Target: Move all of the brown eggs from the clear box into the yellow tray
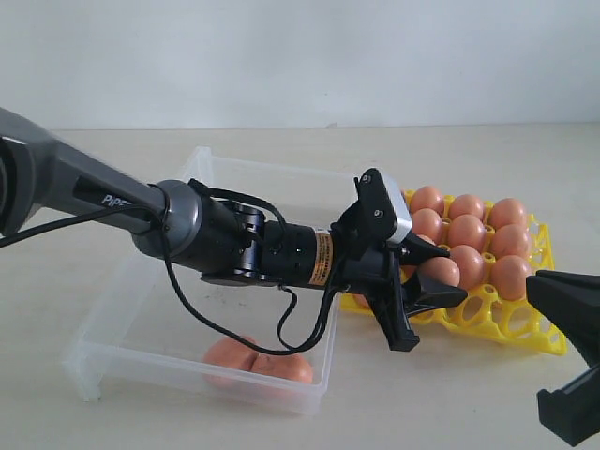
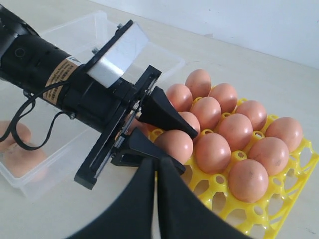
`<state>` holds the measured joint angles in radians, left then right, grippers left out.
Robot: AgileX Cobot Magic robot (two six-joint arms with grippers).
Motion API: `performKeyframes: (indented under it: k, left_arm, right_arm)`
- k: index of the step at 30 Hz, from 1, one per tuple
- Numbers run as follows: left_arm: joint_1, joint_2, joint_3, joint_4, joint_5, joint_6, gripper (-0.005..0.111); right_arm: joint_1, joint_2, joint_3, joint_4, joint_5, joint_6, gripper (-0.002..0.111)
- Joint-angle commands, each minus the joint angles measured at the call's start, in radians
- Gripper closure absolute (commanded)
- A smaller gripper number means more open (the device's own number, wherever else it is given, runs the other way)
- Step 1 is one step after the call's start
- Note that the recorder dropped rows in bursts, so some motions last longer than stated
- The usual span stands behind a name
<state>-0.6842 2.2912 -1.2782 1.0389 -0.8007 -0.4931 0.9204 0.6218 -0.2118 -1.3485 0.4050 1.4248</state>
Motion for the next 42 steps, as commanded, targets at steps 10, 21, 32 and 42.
performKeyframes:
  k: [10, 21, 32, 42]
  left_arm:
    - [0.004, 0.017, -0.003, -0.089, 0.048, -0.004, 0.05]
    - [0.004, 0.017, -0.003, -0.109, 0.023, 0.01, 0.047]
    - [0.004, 0.017, -0.003, -0.185, 0.023, 0.042, 0.051]
    - [0.004, -0.033, -0.003, -0.214, -0.185, 0.105, 0.102]
  right_arm:
    - [-0.003, -0.005, -0.007, -0.002, -0.001, -0.002, 0.108]
    - [-0.003, -0.005, -0.007, -0.002, -0.001, -0.002, 0.108]
    - [-0.003, -0.005, -0.007, -0.002, -0.001, -0.002, 0.108]
    - [-0.003, -0.005, -0.007, -0.002, -0.001, -0.002, 0.108]
